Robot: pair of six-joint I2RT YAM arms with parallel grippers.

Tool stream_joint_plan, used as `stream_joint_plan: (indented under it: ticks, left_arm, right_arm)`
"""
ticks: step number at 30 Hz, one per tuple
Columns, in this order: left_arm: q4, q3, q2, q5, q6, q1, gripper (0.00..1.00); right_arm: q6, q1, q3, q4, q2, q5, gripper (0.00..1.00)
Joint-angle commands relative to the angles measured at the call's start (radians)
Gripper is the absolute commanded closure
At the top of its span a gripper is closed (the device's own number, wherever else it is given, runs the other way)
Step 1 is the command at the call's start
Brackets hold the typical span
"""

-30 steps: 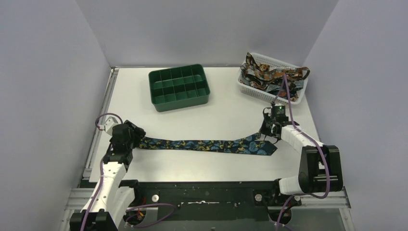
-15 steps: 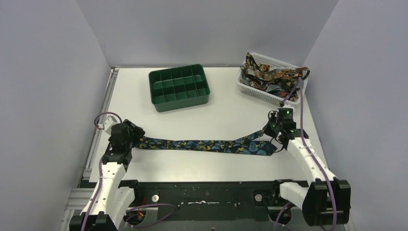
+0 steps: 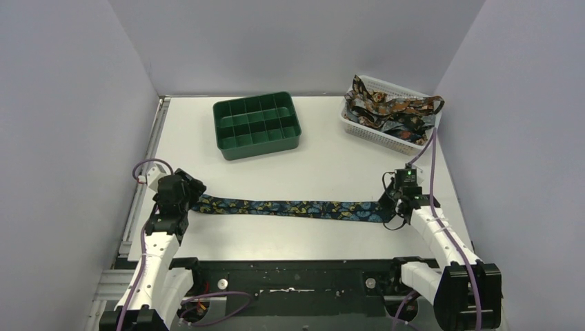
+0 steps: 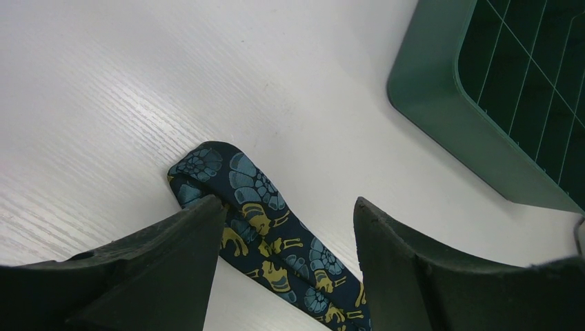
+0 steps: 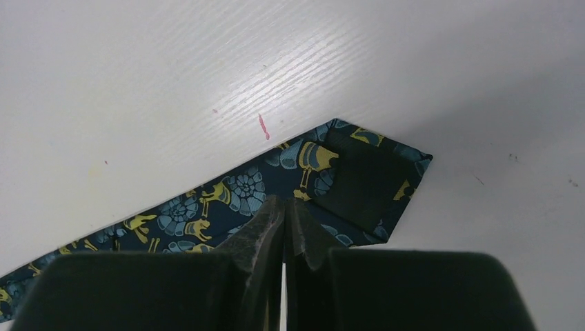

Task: Roll the ties
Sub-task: Flatten out the tie at the center of the board.

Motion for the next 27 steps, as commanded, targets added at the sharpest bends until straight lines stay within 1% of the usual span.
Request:
stream_joint_plan:
  ticks: [1,2,4,5,6,7,8,9,12,15,16,18,20,21,24,27]
  left_arm:
    - [0.007,0.018,-0.006,-0.013,-0.003,0.011,0.34]
    - [0.006,0.017,-0.006,-0.015,-0.006,0.011,0.34]
    - [0.004,0.014,-0.006,-0.020,-0.010,0.012,0.33]
    - [0.001,0.014,-0.006,-0.022,-0.010,0.013,0.33]
    - [-0.004,0.014,-0.006,-0.027,-0.012,0.013,0.33]
    - [-0.007,0.014,-0.006,-0.031,-0.015,0.015,0.32]
    - [-0.005,0.012,-0.004,-0.030,-0.016,0.015,0.31]
    - [-0.006,0.010,-0.001,-0.026,-0.017,0.014,0.31]
    - [-0.026,0.013,0.005,-0.021,-0.027,0.015,0.30]
    - [-0.035,0.013,0.009,-0.026,-0.031,0.017,0.30]
    - [-0.039,0.016,0.010,-0.027,-0.030,0.019,0.30]
    - [-0.047,0.027,0.009,-0.028,-0.031,0.019,0.29]
    - [-0.055,0.036,0.005,-0.032,-0.023,0.021,0.29]
    - [-0.058,0.039,0.005,-0.033,-0.020,0.021,0.29]
    - [-0.063,0.046,0.005,-0.034,-0.017,0.022,0.28]
    - [-0.063,0.047,0.010,-0.032,-0.016,0.021,0.28]
  right_arm:
    - [0.039,0.009,0.001,0.037,0.011,0.041,0.96]
    - [0.042,0.008,0.000,0.039,0.004,0.069,0.91]
    - [0.033,0.008,0.013,0.034,-0.015,0.105,0.86]
    - [0.018,0.008,0.020,0.043,-0.029,0.105,0.85]
    - [-0.011,0.009,0.026,0.062,-0.039,0.064,0.81]
    - [-0.052,0.008,0.031,0.093,-0.042,0.004,0.59]
    - [-0.071,0.009,0.040,0.103,-0.030,-0.031,0.42]
    - [-0.073,0.009,0.056,0.091,-0.009,-0.053,0.37]
    - [-0.065,0.029,0.085,0.039,0.067,-0.124,0.34]
    - [-0.004,0.111,0.056,0.059,0.097,-0.181,0.33]
    - [0.030,0.165,0.043,0.067,0.103,-0.178,0.32]
    - [0.078,0.232,0.033,0.070,0.121,-0.144,0.29]
    - [0.121,0.263,0.015,0.078,0.126,-0.092,0.28]
    - [0.131,0.267,0.003,0.096,0.124,-0.074,0.27]
    - [0.148,0.256,-0.016,0.121,0.142,-0.003,0.19]
    - [0.122,0.201,-0.035,0.168,0.188,0.018,0.17]
